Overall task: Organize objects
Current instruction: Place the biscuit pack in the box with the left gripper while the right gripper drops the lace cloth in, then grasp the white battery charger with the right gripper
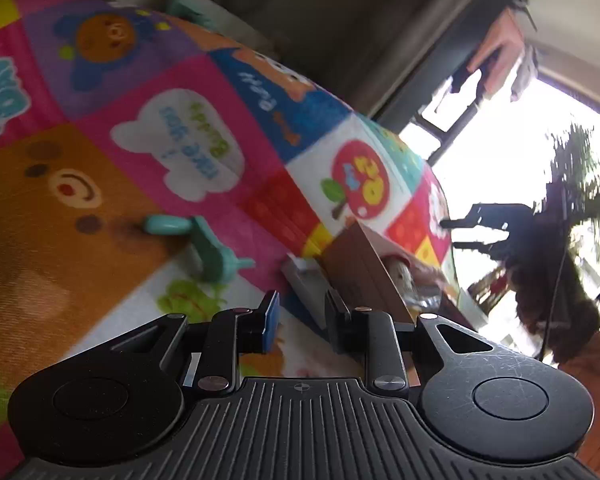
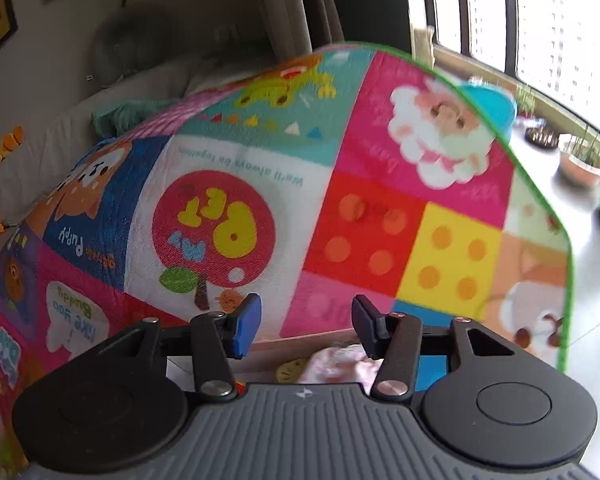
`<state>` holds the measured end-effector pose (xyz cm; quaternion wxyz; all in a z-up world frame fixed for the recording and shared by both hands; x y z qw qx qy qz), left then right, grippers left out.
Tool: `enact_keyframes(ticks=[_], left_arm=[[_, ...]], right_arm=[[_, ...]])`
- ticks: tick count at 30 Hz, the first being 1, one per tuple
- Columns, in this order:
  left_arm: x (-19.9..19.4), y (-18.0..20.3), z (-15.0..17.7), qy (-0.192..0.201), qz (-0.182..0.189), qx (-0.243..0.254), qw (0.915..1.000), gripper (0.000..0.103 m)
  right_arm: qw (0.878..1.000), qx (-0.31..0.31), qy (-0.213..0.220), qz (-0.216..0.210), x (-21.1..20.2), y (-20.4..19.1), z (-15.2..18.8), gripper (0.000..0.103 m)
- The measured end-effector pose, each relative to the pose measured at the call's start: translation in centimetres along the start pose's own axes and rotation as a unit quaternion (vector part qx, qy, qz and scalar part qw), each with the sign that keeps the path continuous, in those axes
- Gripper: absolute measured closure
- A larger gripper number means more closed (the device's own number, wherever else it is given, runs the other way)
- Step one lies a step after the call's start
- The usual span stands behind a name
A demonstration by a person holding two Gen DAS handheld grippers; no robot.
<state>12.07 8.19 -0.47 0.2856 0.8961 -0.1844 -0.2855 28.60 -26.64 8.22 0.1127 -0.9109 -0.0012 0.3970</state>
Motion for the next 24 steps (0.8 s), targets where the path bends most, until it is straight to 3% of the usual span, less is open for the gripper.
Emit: enact_keyframes(ticks=[1, 6, 11, 15, 17, 20, 24], left_arm=[[-0.1, -0.3, -0.1, 0.003, 0.002, -0.007, 1.0, 0.076], [-0.3, -1.4, 0.4, -0.004, -0.002, -0.014, 0.9999, 0.076], [0.2, -2.5, 0.7, -0.039, -0.059, 0.018, 0.9973, 0.076], [0.7, -1.8, 0.4, -0.045, -0.059, 0.023, 0.997, 0.076], [1.2, -1.0, 0.1, -0.043, -0.061, 0.033, 0.9967, 0.076], [2.3, 0.2, -0.7, -0.042, -0.073, 0.041, 0.9956, 0.076], [5.5, 2.6, -1.0, -0.063, -0.065, 0.032, 0.9954, 0.076]], right_arm=[[1.0, 0.006, -0.017, 0.001, 1.1, -0.1, 0.4, 0.06], [0.995, 0.016, -0.09, 0.046, 6.7, 1.0, 3.8, 0.061], [0.995, 0.021, -0.094, 0.036, 7.3, 1.0, 4.9, 0.059], [0.998, -0.049, -0.021, 0.044, 3.6, -1.1, 4.4, 0.058], [0.995, -0.089, 0.028, 0.042, 0.5, -2.3, 4.5, 0.045], [0.988, -0.122, 0.091, 0.018, -4.3, -3.7, 5.3, 0.033], [0.977, -0.153, 0.149, -0.002, -9.2, -4.0, 7.8, 0.029]])
Point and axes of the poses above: each gripper's, at about its wrist camera, not at the fingertips, and x roughly the way its jaws point, y to its right, z to its underside, the point moved 9 cm from there along x, roughly the way its jaws point, and after that the axes turned 1 degree about -y, right-handed, at the moved point
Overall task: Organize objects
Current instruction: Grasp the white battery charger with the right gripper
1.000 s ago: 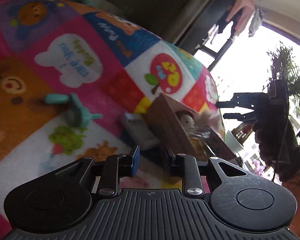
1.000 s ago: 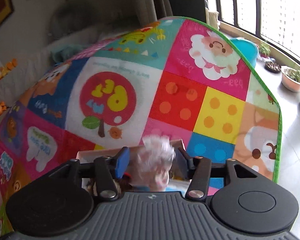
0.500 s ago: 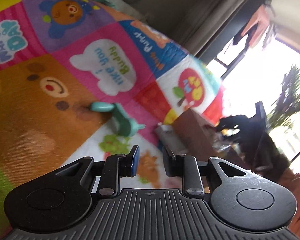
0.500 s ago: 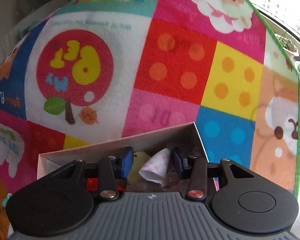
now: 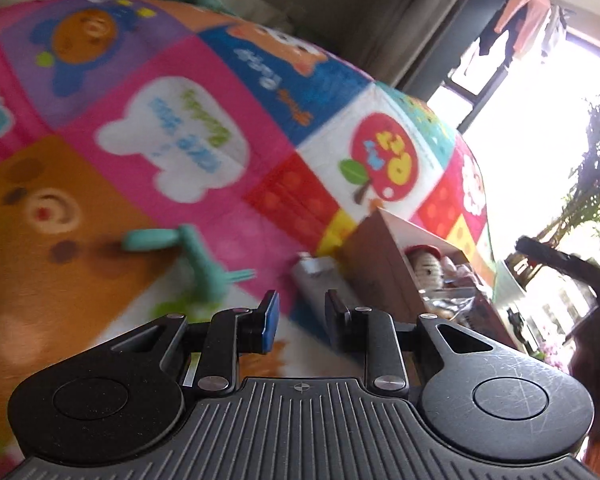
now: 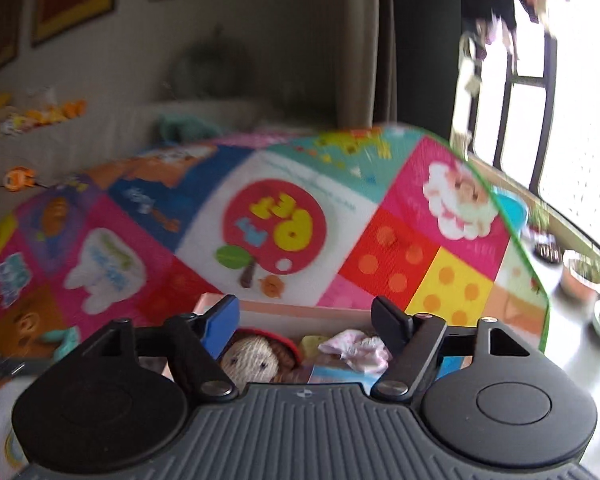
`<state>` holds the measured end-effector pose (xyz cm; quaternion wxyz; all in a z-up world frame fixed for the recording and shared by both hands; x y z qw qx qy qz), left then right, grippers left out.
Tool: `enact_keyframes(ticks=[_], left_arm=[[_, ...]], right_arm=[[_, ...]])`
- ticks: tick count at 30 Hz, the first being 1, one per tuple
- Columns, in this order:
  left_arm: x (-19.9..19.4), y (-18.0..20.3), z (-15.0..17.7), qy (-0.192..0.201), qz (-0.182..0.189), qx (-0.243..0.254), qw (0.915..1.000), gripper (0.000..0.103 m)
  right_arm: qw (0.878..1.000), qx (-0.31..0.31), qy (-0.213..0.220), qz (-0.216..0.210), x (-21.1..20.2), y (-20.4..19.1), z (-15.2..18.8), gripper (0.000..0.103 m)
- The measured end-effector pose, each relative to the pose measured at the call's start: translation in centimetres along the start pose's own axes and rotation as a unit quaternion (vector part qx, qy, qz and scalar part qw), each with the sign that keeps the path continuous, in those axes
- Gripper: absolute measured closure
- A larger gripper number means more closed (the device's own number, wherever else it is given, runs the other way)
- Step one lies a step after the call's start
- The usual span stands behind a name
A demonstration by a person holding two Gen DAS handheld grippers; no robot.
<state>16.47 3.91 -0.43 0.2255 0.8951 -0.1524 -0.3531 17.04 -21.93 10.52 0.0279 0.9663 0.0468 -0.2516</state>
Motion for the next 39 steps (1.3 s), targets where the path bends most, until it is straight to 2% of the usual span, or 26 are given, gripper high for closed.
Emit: enact_keyframes(ticks=[4, 9, 11, 13, 19, 21, 23, 25, 29, 32, 34, 36, 38, 39], left_arm=[[4.4, 1.8, -0.6, -0.031, -0.02, -0.015, 0.9992, 0.075], [9.1, 2.1, -0.6, -0.056, -0.111, 0.031, 0.9917, 0.076], [9.7, 2.1, -0.1, -0.063, -0.129, 0.048, 0.9884, 0.076], [9.0, 2.6, 0.7, -0.067, -0.14, 0.081, 0.9845, 0.075], [4.0, 2.6, 4.6, -0.101, -0.14, 0.158, 0.9724, 0.075], [1.7, 2.2, 6.0, -0.122, -0.124, 0.166, 0.9706, 0.075], [-0.8, 1.4, 7.4, -0.14, -0.111, 0.17, 0.969, 0.075], [-3.4, 0.1, 8.4, -0.137, -0.124, 0.171, 0.9678, 0.075], [-7.5, -3.1, 9.1, -0.104, -0.172, 0.164, 0.9657, 0.074], [-9.4, -5.6, 8.6, -0.077, -0.186, 0.132, 0.9707, 0.074], [-10.0, -6.7, 8.1, -0.065, -0.172, 0.109, 0.9769, 0.079], [-10.7, -6.9, 7.9, -0.053, -0.144, 0.097, 0.9835, 0.079], [-11.3, -7.0, 7.7, -0.04, -0.109, 0.087, 0.9895, 0.079], [-11.8, -6.9, 7.5, -0.031, -0.093, 0.082, 0.9918, 0.079]], right_arm=[[1.0, -0.007, 0.03, -0.003, -3.9, -0.4, 3.2, 0.027], [0.999, -0.025, 0.045, 0.007, -6.9, -0.4, 8.2, 0.025], [0.999, -0.021, 0.038, 0.002, -7.6, -0.3, 10.0, 0.025], [1.0, -0.011, 0.025, -0.01, -7.8, -0.2, 11.6, 0.024], [0.999, 0.026, -0.014, -0.022, -7.1, -0.2, 15.9, 0.022], [0.998, 0.041, -0.025, -0.029, -7.0, -0.5, 16.7, 0.022], [0.998, 0.047, -0.024, -0.036, -7.2, -0.9, 16.7, 0.022], [0.998, 0.04, -0.02, -0.055, -7.9, -1.8, 16.2, 0.021], [0.994, 0.0, -0.026, -0.107, -8.3, -5.1, 13.9, 0.018], [0.988, -0.022, -0.041, -0.149, -7.3, -8.6, 11.4, 0.018], [0.982, -0.033, -0.053, -0.178, -6.0, -11.4, 9.8, 0.018], [0.978, -0.046, -0.065, -0.193, -4.0, -14.6, 8.1, 0.019], [0.976, -0.061, -0.074, -0.196, -1.5, -17.8, 6.6, 0.031], [0.975, -0.069, -0.079, -0.194, -0.1, -19.4, 6.0, 0.033]])
Point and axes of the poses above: each gripper's, at about its wrist camera, not at the fingertips, and x roughly the way its jaws point, y to its right, z to its underside, the point moved 9 cm from there along x, roughly the way its jaws point, and after that the axes turned 1 degree about -y, right-handed, at the moved point
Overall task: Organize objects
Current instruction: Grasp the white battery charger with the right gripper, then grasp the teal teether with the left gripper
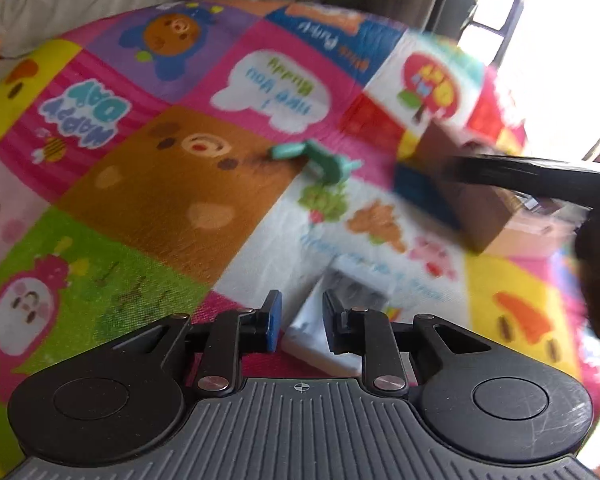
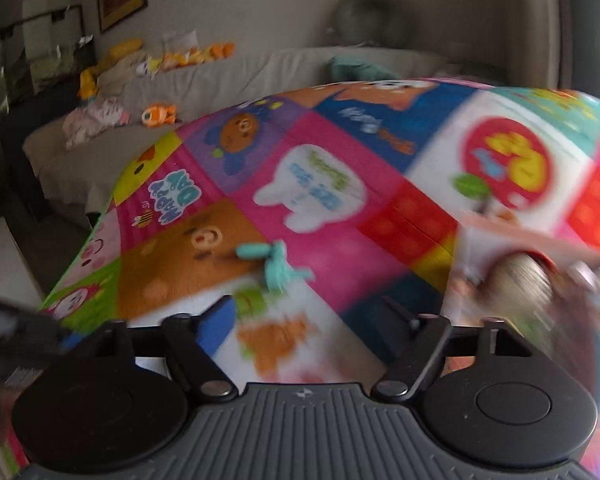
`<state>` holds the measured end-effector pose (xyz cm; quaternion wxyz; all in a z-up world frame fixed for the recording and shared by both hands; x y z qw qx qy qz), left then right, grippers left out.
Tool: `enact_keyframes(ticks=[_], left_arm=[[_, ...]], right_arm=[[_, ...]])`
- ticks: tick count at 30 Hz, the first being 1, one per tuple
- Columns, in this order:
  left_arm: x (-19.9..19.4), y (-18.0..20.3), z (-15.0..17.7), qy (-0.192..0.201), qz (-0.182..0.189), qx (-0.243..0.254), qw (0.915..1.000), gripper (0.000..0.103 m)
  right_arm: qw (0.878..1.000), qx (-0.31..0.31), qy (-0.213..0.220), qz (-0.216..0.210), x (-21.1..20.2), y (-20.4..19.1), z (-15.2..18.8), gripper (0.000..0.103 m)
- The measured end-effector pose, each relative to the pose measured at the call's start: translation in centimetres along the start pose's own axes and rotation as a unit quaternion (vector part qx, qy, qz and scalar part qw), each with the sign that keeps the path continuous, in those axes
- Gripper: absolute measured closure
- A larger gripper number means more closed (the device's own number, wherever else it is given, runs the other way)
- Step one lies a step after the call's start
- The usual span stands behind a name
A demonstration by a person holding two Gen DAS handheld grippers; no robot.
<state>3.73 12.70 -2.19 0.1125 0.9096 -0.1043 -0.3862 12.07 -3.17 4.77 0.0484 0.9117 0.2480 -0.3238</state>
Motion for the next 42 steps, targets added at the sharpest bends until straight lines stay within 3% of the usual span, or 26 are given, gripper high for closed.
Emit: enact_keyframes(ticks=[7, 11, 12, 13, 14, 16, 20, 24, 25, 26, 30, 33, 37, 40, 42], left_arm=[[-1.6, -0.5, -0.3, 0.045, 0.045, -0.014, 0.9979, 0.079], [-2.1, -2.1, -0.7, 0.067, 0.046, -0.043, 0.9958, 0.079], [-2.2, -2.8, -1.0, 0.075, 0.045, -0.06, 0.9944, 0.079], [-2.3, -3.7, -1.3, 0.082, 0.043, -0.079, 0.9926, 0.079], [-2.3, -4.5, -1.6, 0.088, 0.04, -0.099, 0.9904, 0.079], [-2.1, -6.0, -2.2, 0.095, 0.028, -0.129, 0.9867, 0.079], [-1.1, -7.1, -2.9, 0.087, 0.021, -0.167, 0.9818, 0.079], [-0.6, -6.2, -3.2, 0.07, 0.027, -0.173, 0.9821, 0.079], [-0.4, -5.9, -3.2, 0.067, 0.025, -0.171, 0.9827, 0.079], [-0.3, -5.5, -3.5, 0.065, 0.025, -0.17, 0.9831, 0.079], [0.7, -3.5, -4.6, 0.059, 0.034, -0.164, 0.984, 0.079], [2.7, -1.1, -6.1, 0.043, 0.041, -0.147, 0.9874, 0.079], [6.3, 1.6, -8.8, 0.03, 0.031, -0.151, 0.9875, 0.079], [8.8, 3.0, -11.2, 0.042, 0.006, -0.15, 0.9877, 0.079], [10.9, 4.2, -12.4, 0.034, -0.012, -0.135, 0.9902, 0.079]], right_arm=[[0.997, 0.007, -0.073, 0.027, 11.2, -2.2, -3.1, 0.055], [0.996, 0.031, -0.081, 0.009, 11.9, -2.6, -2.6, 0.056], [0.996, 0.031, -0.078, -0.008, 11.0, -3.0, -2.3, 0.055], [0.997, 0.023, -0.074, -0.023, 10.0, -3.6, -1.8, 0.044], [0.997, 0.009, -0.071, -0.041, 8.7, -4.6, -1.1, 0.022], [0.995, -0.022, -0.068, -0.074, 6.3, -6.8, 0.8, 0.0], [0.982, -0.111, -0.093, -0.123, 3.9, -11.6, 5.5, 0.0], [0.976, -0.183, -0.068, -0.095, 3.7, -13.5, 7.8, 0.001], [0.977, -0.181, -0.068, -0.089, 3.7, -13.4, 8.0, 0.013], [0.979, -0.171, -0.07, -0.09, 3.6, -13.1, 8.0, 0.022], [0.986, -0.131, -0.057, -0.082, 0.9, -11.0, 8.3, 0.024], [0.991, -0.115, -0.048, -0.052, -2.0, -7.7, 10.1, 0.024], [0.997, -0.071, -0.026, 0.027, -6.2, -1.2, 12.8, 0.024], [0.995, -0.013, -0.012, 0.102, -9.1, 4.1, 14.7, 0.024], [0.991, 0.032, -0.006, 0.126, -10.3, 6.8, 15.8, 0.024]])
Point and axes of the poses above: each gripper's, at about its wrist camera, not at the fingertips, and x roughly the way its jaws point, y to its right, z to its underside, the point moved 9 cm from there along x, roughly the way its jaws point, and after that the axes turned 1 degree about -y, right-handed, at the moved point
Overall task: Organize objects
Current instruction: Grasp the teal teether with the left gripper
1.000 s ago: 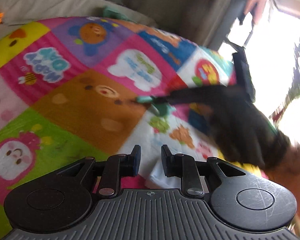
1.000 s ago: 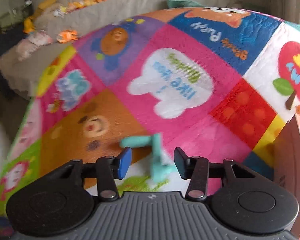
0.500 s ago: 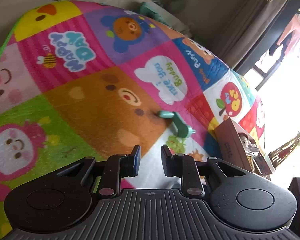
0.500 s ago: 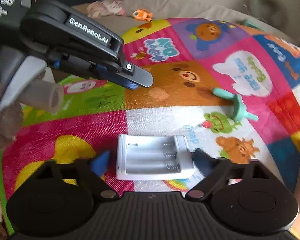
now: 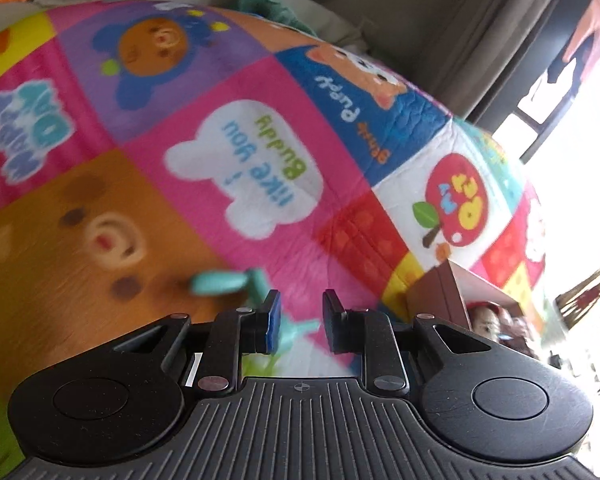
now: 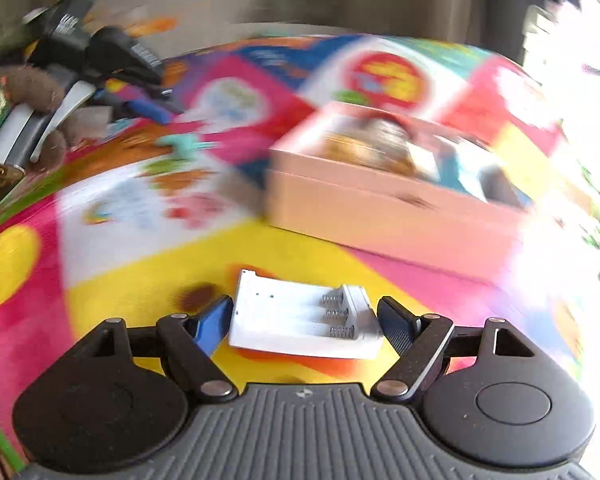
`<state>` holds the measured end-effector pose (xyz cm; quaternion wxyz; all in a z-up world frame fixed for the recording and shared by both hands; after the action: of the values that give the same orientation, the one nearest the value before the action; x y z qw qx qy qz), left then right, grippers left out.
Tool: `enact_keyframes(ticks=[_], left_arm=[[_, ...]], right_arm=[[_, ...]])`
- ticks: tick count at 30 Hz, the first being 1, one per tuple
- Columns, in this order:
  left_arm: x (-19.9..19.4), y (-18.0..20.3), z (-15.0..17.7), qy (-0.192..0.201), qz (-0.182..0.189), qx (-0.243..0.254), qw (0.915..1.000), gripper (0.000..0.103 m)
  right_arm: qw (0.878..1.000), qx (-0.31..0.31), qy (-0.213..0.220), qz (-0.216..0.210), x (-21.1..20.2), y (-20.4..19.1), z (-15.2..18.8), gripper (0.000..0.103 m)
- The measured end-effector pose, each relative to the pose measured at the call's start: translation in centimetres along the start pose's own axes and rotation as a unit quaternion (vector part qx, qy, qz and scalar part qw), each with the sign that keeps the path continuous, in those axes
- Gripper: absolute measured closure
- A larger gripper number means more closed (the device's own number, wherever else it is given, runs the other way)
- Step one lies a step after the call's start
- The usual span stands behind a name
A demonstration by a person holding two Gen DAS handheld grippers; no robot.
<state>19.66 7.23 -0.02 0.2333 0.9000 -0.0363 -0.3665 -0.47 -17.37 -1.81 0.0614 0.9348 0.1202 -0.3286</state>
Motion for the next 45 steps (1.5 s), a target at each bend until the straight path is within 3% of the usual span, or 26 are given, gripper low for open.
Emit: enact_keyframes(ticks=[3, 5, 7, 11, 15, 20, 25, 30, 34, 37, 42, 45], left_arm=[[2.9, 1.1, 0.1, -0.024, -0.053, 0.028, 0.9979, 0.079], [3.6, 1.9, 0.3, -0.02, -0.068, 0.054, 0.996, 0.079], [3.7, 2.1, 0.5, -0.017, -0.093, 0.073, 0.9928, 0.079], [3.1, 1.1, 1.2, -0.021, -0.117, 0.06, 0.9911, 0.08], [2.4, -0.2, 1.5, -0.021, -0.135, 0.054, 0.9891, 0.08], [-0.3, -0.2, 1.3, 0.016, -0.09, 0.038, 0.9951, 0.08], [-2.7, -0.2, 1.4, 0.046, -0.102, 0.07, 0.9913, 0.08], [-0.3, -1.1, 1.8, 0.003, -0.119, 0.091, 0.9887, 0.08], [2.1, -2.3, 2.4, -0.022, -0.156, 0.098, 0.9826, 0.08], [2.2, -2.3, 2.7, -0.013, -0.16, 0.107, 0.9813, 0.083], [1.3, -0.3, 5.2, -0.039, -0.104, 0.139, 0.9841, 0.087], [-0.3, 2.1, 8.4, -0.062, -0.054, 0.185, 0.9793, 0.088]], right_arm=[[0.998, 0.061, 0.007, -0.004, -0.2, 2.3, 0.4, 0.021], [0.997, 0.08, 0.017, -0.007, -0.3, 2.7, 0.3, 0.012], [0.995, 0.094, 0.02, -0.007, 0.0, 3.2, 0.2, 0.012], [0.992, 0.116, 0.04, -0.009, -0.7, 3.9, 0.3, 0.003], [0.993, 0.109, 0.047, -0.006, -0.7, 3.7, 0.0, 0.003], [0.992, 0.113, 0.05, 0.0, -0.7, 3.8, -0.1, 0.0], [0.992, 0.114, 0.047, 0.001, -0.6, 3.8, 0.0, 0.0], [0.992, 0.115, 0.042, 0.003, -0.4, 3.8, 0.0, 0.0], [0.992, 0.117, 0.04, 0.004, -0.4, 3.9, 0.1, 0.0], [0.992, 0.119, 0.037, 0.002, -0.3, 4.0, 0.1, 0.0], [0.992, 0.12, 0.033, 0.0, -0.1, 4.0, 0.1, 0.0], [0.992, 0.121, 0.032, 0.001, -0.1, 4.1, 0.1, 0.0]])
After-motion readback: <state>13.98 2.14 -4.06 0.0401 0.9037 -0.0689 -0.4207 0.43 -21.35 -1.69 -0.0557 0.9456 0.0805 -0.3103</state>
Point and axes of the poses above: each gripper's, at about its wrist camera, not at the fingertips, and x roughly the way its jaws point, y to its right, z to its underside, the point moved 9 cm from there along x, roughly the way its jaws point, and after that the axes turned 1 degree about -y, right-handed, at the moved point
